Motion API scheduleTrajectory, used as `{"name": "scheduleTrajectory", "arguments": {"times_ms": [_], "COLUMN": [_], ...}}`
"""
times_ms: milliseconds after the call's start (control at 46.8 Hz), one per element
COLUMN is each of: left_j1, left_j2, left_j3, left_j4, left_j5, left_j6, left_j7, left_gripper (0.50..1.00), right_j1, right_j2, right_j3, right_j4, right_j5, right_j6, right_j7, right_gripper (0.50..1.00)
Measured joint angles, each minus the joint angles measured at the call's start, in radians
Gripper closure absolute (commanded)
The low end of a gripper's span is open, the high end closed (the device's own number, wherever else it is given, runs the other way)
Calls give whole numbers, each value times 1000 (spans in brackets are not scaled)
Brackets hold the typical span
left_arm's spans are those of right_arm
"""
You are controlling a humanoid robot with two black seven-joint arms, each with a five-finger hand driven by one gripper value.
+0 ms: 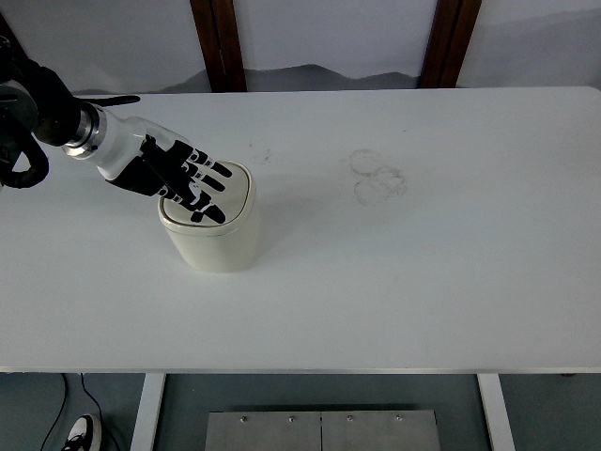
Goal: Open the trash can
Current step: 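Press the left hand fingers down on the lid's dark button, then lift the left hand off the lid as it springs open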
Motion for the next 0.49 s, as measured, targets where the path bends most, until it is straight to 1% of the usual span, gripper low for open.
{"name": "scheduleTrajectory", "arguments": {"times_ms": [492], "left_j1": [11], "left_j2": [1], "left_j3": [-3], "left_j4": [2], "left_j5": [0], "left_j6": [0], "left_j7": [-1], "left_gripper": [500], "right_j1": [0], "right_j2": [0], "right_j3": [0], "right_j4": [0], "right_j5": [0], "right_j6": [0], "right_j7": [0], "right_gripper": [505]}}
